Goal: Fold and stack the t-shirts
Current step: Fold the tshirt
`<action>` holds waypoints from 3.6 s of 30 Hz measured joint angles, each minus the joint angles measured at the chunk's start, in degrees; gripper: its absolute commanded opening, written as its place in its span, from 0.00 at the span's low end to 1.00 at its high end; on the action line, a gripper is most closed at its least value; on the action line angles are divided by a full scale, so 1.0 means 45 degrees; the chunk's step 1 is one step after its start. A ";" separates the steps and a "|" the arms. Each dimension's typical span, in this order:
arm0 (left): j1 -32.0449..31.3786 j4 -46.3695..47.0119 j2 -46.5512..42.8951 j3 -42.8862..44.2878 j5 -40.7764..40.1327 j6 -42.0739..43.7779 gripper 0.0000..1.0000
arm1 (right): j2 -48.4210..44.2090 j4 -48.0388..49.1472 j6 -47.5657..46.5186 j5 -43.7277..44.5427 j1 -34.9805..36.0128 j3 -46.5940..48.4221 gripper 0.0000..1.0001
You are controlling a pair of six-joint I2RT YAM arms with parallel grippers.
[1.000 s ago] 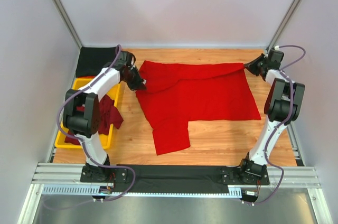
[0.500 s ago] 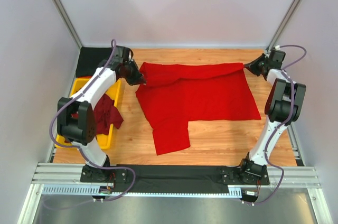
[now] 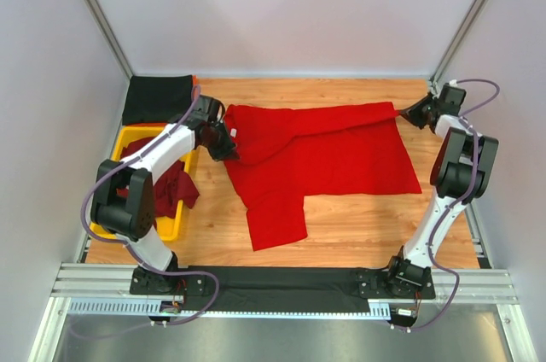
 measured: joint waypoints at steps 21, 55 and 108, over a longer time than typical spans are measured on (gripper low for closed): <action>-0.0627 -0.0874 0.0661 0.0068 0.1234 0.0719 0.45 | -0.1797 -0.3657 -0.0136 0.1127 -0.0068 -0.0733 0.31; 0.2210 -0.1637 0.1860 0.4099 0.0704 0.3113 0.44 | -0.5673 -0.6742 -0.0403 0.5882 0.2137 -0.5241 0.30; 0.2127 -0.2006 0.9083 1.0112 -0.1117 0.4022 0.30 | 0.0321 -0.3687 0.2263 0.5081 1.3867 0.0573 0.42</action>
